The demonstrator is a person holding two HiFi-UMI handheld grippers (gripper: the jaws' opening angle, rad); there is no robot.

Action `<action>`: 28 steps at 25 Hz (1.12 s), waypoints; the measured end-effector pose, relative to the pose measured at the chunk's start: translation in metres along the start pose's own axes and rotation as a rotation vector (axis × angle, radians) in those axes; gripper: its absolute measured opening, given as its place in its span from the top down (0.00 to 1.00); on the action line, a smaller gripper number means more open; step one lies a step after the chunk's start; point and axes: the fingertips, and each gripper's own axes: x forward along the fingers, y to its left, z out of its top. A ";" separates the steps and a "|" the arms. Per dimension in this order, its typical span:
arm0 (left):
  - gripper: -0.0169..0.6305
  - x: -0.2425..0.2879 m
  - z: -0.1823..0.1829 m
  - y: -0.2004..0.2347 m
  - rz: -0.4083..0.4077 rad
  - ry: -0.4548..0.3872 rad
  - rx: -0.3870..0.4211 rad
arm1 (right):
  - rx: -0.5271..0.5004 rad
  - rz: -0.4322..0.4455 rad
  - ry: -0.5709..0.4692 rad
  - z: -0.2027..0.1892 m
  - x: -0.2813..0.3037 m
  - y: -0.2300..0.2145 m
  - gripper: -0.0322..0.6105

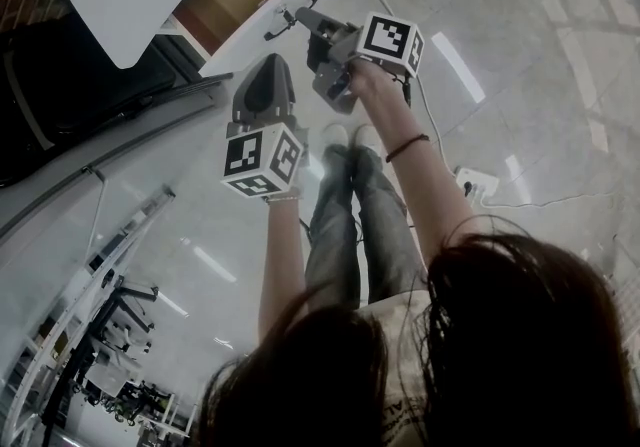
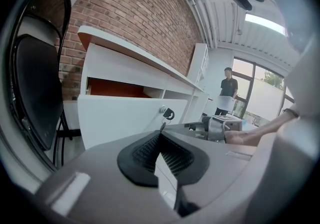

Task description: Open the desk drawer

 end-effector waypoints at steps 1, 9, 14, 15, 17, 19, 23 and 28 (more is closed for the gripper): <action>0.98 0.000 0.000 0.000 0.000 0.000 -0.001 | 0.000 -0.001 0.000 0.000 -0.001 0.000 0.92; 0.98 -0.003 0.001 -0.001 0.001 -0.001 -0.005 | 0.003 -0.008 0.001 -0.003 -0.005 -0.001 0.92; 0.98 -0.003 0.000 -0.003 -0.001 -0.002 -0.005 | 0.000 -0.001 0.005 -0.003 -0.004 -0.001 0.92; 0.98 -0.003 -0.001 -0.003 -0.001 -0.001 -0.005 | 0.002 0.000 0.005 -0.003 -0.004 -0.002 0.92; 0.98 -0.004 -0.001 -0.003 0.001 0.000 -0.005 | 0.010 0.005 0.007 -0.003 -0.004 -0.001 0.91; 0.98 -0.005 -0.001 -0.005 0.003 0.001 -0.007 | 0.021 0.019 0.008 -0.002 -0.005 0.001 0.91; 0.98 -0.006 -0.001 -0.004 0.006 0.001 -0.011 | 0.023 0.011 0.017 -0.004 -0.006 -0.001 0.88; 0.98 -0.007 -0.003 -0.006 0.005 0.002 -0.013 | 0.019 0.000 -0.003 -0.001 -0.011 -0.006 0.84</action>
